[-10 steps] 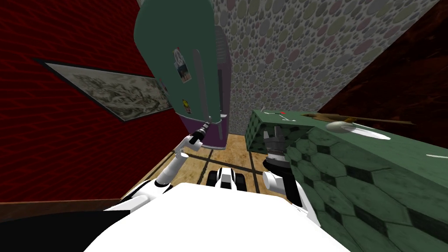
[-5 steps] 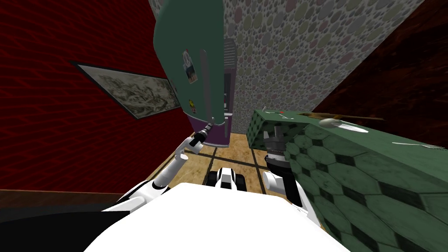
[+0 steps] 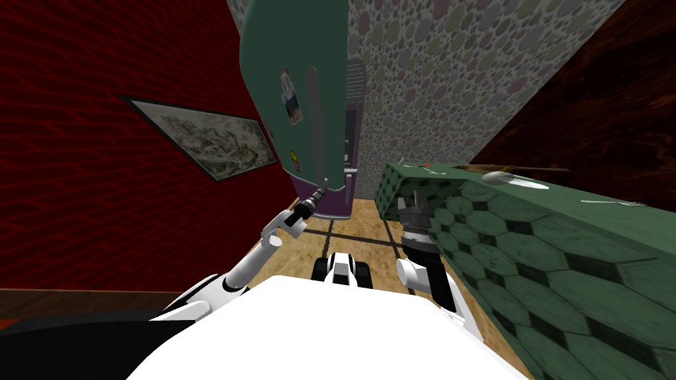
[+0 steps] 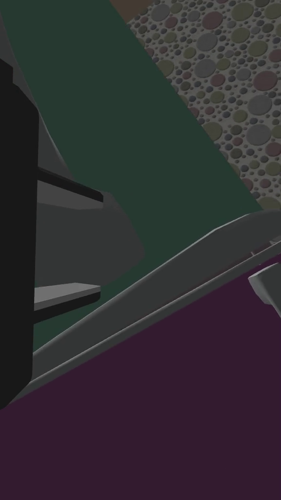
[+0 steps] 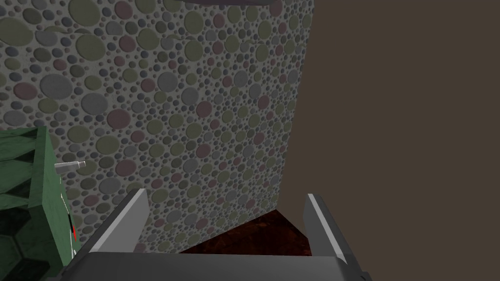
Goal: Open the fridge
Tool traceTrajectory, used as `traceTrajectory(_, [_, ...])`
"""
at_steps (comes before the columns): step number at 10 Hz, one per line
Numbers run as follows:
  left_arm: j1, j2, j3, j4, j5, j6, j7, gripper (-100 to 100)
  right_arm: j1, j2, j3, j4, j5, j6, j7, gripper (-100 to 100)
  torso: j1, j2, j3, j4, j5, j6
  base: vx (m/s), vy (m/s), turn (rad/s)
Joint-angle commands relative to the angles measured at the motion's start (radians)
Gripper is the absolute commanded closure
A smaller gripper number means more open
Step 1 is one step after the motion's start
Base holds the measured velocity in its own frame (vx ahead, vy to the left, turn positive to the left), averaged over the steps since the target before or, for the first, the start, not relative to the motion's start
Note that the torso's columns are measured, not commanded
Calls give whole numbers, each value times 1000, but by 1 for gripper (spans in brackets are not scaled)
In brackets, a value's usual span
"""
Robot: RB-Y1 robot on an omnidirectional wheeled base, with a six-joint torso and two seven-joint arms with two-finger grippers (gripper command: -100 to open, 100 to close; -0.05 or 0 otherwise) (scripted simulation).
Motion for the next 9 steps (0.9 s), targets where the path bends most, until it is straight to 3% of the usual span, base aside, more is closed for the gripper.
traceTrajectory(1, [5, 22, -12, -40, 4, -19, -1, 100, 0, 0, 0, 0, 0, 0, 0, 0, 0, 4, 3, -1, 1, 2, -99, 237, -27])
traceTrajectory(9, [50, 97, -112, -176, 43, -54, 2, 100, 0, 0, 0, 0, 0, 0, 0, 0, -2, 2, 0, 3, 0, 1, -89, 255, -33])
